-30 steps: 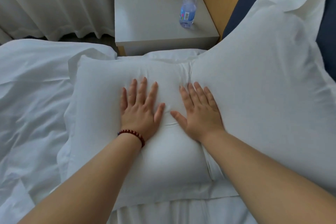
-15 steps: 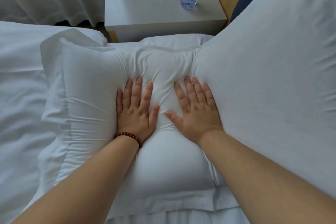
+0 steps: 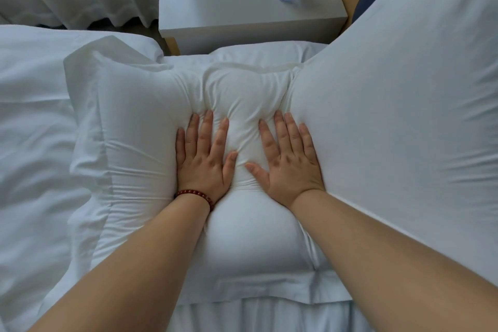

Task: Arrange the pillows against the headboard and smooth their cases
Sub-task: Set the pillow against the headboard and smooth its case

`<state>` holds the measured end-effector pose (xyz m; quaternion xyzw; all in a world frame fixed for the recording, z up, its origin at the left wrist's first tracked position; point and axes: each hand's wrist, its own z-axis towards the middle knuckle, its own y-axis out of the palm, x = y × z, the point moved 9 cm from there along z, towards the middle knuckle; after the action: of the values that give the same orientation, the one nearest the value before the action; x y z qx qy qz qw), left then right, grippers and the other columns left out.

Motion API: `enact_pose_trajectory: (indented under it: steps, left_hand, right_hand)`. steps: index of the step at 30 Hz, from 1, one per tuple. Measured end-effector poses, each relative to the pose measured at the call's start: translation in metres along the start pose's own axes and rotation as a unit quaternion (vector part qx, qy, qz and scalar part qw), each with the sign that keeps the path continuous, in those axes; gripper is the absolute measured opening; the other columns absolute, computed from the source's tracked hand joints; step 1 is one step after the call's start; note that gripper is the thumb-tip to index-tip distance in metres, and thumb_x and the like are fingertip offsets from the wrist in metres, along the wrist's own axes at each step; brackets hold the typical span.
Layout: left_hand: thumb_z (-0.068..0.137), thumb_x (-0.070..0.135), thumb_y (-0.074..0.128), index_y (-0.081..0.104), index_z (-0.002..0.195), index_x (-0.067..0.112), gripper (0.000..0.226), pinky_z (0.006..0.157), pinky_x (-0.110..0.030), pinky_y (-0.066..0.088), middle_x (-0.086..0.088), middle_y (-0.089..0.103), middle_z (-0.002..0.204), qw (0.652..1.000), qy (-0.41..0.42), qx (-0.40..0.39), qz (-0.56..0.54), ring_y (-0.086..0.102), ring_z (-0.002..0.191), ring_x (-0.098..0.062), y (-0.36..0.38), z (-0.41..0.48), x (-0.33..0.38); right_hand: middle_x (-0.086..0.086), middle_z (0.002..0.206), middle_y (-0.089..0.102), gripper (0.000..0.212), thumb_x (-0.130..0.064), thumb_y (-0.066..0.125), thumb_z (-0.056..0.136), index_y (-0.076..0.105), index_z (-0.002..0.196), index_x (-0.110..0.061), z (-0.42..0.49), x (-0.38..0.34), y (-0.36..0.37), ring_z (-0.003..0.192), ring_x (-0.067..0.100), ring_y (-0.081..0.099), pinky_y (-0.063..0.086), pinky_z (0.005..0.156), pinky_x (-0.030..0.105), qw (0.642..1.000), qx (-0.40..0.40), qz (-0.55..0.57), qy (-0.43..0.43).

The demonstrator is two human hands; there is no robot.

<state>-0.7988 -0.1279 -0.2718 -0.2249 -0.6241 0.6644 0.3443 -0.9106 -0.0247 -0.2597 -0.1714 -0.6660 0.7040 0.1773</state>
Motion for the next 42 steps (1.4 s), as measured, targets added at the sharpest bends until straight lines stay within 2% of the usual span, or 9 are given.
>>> enact_pose_trajectory:
  steps: [12,24,30,34,35,37,39,40,42]
  left_hand:
    - [0.094,0.048,0.029,0.028,0.152,0.022,0.063,0.12,-0.047,-0.001,-0.01,0.023,0.16,1.0,-0.006,0.005,0.026,0.015,0.148,-0.032,-0.008,-0.002,0.003]
    - [0.094,0.049,0.029,0.025,0.152,0.025,0.064,0.12,-0.047,0.002,-0.008,0.024,0.16,1.0,-0.001,0.008,-0.009,0.018,0.147,-0.031,-0.008,-0.002,-0.001]
    - [0.096,0.051,0.025,0.027,0.153,0.025,0.063,0.12,-0.044,-0.002,-0.006,0.024,0.16,0.999,-0.006,-0.028,-0.015,0.016,0.148,-0.028,-0.022,-0.007,-0.004]
    - [0.094,0.057,0.018,0.028,0.153,0.028,0.066,0.119,-0.043,-0.005,-0.003,0.024,0.161,0.998,-0.026,-0.048,-0.018,0.013,0.149,-0.026,-0.048,-0.008,0.0]
    - [0.095,0.057,0.017,0.026,0.153,0.029,0.066,0.119,-0.043,-0.007,-0.002,0.021,0.162,0.997,-0.045,-0.056,-0.028,0.009,0.15,-0.025,-0.057,-0.005,0.002]
    - [0.098,0.055,0.021,0.021,0.154,0.029,0.062,0.12,-0.043,-0.009,0.001,0.014,0.164,0.99,-0.098,-0.068,-0.077,0.0,0.151,-0.022,-0.076,0.002,0.012]
    - [0.098,0.054,0.018,0.015,0.155,0.03,0.062,0.121,-0.042,-0.007,0.003,0.008,0.164,0.981,-0.112,-0.063,-0.147,-0.004,0.151,-0.018,-0.101,0.016,0.04]
    - [0.096,0.055,0.013,0.013,0.156,0.03,0.065,0.122,-0.041,-0.005,0.004,0.007,0.165,0.98,-0.092,-0.055,-0.167,-0.004,0.151,-0.017,-0.113,0.024,0.06]
    - [0.093,0.056,0.01,0.012,0.156,0.031,0.067,0.122,-0.039,-0.001,0.005,0.006,0.165,0.979,-0.037,-0.043,-0.196,-0.002,0.151,-0.016,-0.134,0.043,0.103]
  right_hand:
    - [0.016,0.161,0.019,0.08,-0.066,0.025,0.092,0.017,0.156,-0.017,-0.004,0.0,0.009,0.149,0.028,0.012,0.0,0.121,0.042,0.999,-0.002,0.053,-0.007]
    - [0.016,0.16,0.022,0.08,-0.066,0.024,0.092,0.017,0.155,-0.017,-0.002,-0.004,0.007,0.149,0.028,0.016,0.002,0.121,0.043,1.0,-0.004,0.014,-0.004]
    - [0.015,0.16,0.024,0.079,-0.067,0.021,0.093,0.022,0.155,-0.018,-0.012,-0.007,-0.015,0.148,0.027,0.022,0.005,0.119,0.041,0.999,-0.046,0.012,0.009]
    - [0.015,0.161,0.021,0.081,-0.066,0.012,0.088,0.028,0.154,-0.021,-0.018,-0.011,-0.074,0.149,0.029,0.018,-0.001,0.121,0.036,0.996,-0.073,0.055,-0.006]
    - [0.016,0.159,0.026,0.077,-0.063,0.017,0.089,0.035,0.151,-0.022,-0.019,-0.007,-0.101,0.148,0.031,0.021,0.004,0.12,0.038,0.998,-0.036,0.059,-0.012]
    - [0.019,0.15,0.042,0.061,-0.052,0.037,0.091,0.053,0.139,-0.02,-0.018,0.012,-0.171,0.14,0.037,0.038,0.018,0.117,0.045,0.992,0.118,0.047,-0.017]
    - [0.019,0.148,0.044,0.052,-0.043,0.048,0.091,0.057,0.137,-0.019,-0.009,0.049,-0.231,0.136,0.04,0.04,0.021,0.112,0.049,0.974,0.227,0.026,0.0]
    - [0.018,0.151,0.04,0.051,-0.04,0.05,0.092,0.054,0.139,-0.02,0.004,0.073,-0.252,0.138,0.04,0.037,0.02,0.112,0.05,0.972,0.234,0.011,0.023]
    - [0.015,0.157,0.03,0.05,-0.034,0.052,0.095,0.047,0.143,-0.023,0.039,0.123,-0.274,0.145,0.037,0.025,0.016,0.115,0.051,0.982,0.167,-0.032,0.088]
